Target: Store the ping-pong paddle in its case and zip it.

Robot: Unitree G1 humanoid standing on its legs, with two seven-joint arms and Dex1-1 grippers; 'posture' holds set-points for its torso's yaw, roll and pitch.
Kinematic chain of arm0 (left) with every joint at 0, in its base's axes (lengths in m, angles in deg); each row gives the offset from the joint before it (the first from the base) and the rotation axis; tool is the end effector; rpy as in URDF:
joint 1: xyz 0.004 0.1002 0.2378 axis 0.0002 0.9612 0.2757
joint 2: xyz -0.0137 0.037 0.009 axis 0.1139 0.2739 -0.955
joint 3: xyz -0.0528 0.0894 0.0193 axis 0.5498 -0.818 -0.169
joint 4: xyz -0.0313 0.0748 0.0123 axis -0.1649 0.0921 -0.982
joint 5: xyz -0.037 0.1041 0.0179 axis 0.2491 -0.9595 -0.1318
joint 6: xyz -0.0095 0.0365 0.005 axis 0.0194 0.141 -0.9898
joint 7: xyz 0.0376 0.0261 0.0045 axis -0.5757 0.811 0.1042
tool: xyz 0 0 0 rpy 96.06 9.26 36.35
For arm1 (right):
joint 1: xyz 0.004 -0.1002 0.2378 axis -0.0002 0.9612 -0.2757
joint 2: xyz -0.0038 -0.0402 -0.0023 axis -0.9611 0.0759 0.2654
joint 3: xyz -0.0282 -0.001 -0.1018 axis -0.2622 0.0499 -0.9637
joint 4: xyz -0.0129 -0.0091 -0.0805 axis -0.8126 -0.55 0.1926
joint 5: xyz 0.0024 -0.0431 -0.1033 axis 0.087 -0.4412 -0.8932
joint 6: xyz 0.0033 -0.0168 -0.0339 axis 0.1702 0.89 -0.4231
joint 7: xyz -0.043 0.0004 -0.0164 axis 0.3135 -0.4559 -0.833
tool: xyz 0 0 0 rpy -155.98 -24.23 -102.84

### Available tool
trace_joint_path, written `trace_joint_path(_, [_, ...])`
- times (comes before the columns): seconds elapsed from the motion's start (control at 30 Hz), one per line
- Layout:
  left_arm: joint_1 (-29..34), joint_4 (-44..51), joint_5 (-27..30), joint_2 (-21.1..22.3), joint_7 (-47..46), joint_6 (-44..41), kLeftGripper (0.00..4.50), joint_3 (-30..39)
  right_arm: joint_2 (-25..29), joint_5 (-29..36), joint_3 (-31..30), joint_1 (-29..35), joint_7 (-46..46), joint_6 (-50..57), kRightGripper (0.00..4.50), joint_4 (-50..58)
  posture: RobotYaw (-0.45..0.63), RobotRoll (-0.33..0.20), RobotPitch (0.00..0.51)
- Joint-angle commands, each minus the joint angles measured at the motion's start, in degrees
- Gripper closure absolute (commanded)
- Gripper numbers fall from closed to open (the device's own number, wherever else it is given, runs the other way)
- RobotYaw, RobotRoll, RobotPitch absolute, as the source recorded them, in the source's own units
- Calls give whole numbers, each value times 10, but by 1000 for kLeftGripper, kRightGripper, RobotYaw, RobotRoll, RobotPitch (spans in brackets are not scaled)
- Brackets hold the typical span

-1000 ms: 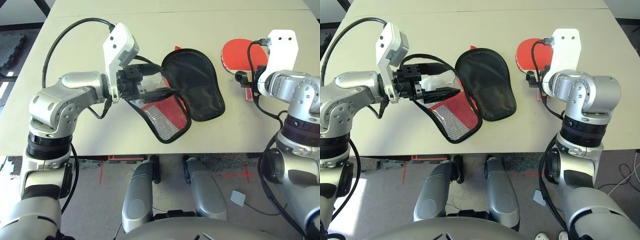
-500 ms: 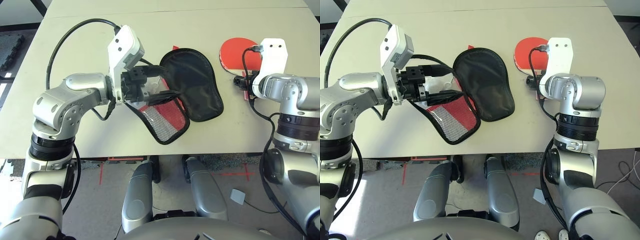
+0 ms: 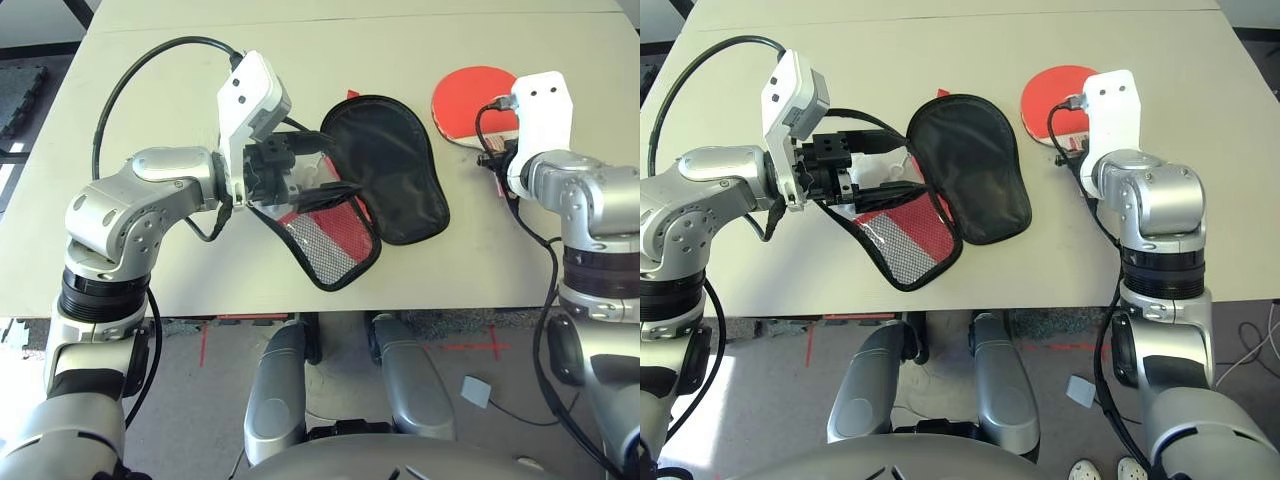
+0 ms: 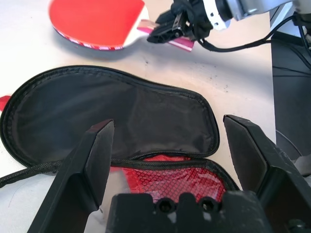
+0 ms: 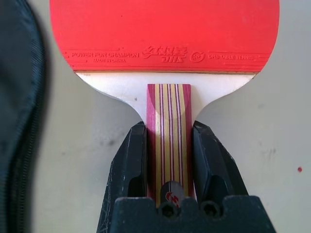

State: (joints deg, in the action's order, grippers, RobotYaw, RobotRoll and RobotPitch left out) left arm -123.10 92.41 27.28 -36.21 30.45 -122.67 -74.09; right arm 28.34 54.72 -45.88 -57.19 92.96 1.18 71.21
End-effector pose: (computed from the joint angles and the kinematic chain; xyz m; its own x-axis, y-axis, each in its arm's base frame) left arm 0.2612 0.1675 0.2491 0.3730 -0.9103 -0.1797 0.9262 0.3539 0.1300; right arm 0.2737 -0.1970 0.2345 0.9445 -0.0431 -0.3258 -0.0302 0.9758 -0.2167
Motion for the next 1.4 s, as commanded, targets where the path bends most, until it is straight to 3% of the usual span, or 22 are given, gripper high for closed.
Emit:
trace_joint_path(0.03, [11,7,-2,2,7,5,0,-10,-20,10,7,-9,4,44,3373,61,-88,0,326])
trace_joint_path(0.3, [6,7,-4,4,6,5,0,-10,-92,27,-4,-23,12,128,3373,126,-57,0,333])
trace_joint_path(0.53, [18,24,3,11,-1,-5,0,-2,-132,36,-45,18,17,148,3373,158,-33,0,345])
trace_joint_path(0.73, [25,36,9,12,-9,-14,0,4,-142,37,-74,60,17,148,3373,168,-19,0,353])
trace_joint_path(1.1, [28,43,10,14,-16,-21,0,7,-162,29,-80,80,14,127,3373,135,-2,0,356])
trace_joint_path(1.2, [23,44,17,23,-16,-27,0,24,-160,35,-63,82,27,93,2307,138,1,0,356])
trace_joint_path(1.4, [-2,39,47,114,17,-52,0,93,-40,91,-45,118,151,-18,173,164,26,0,352])
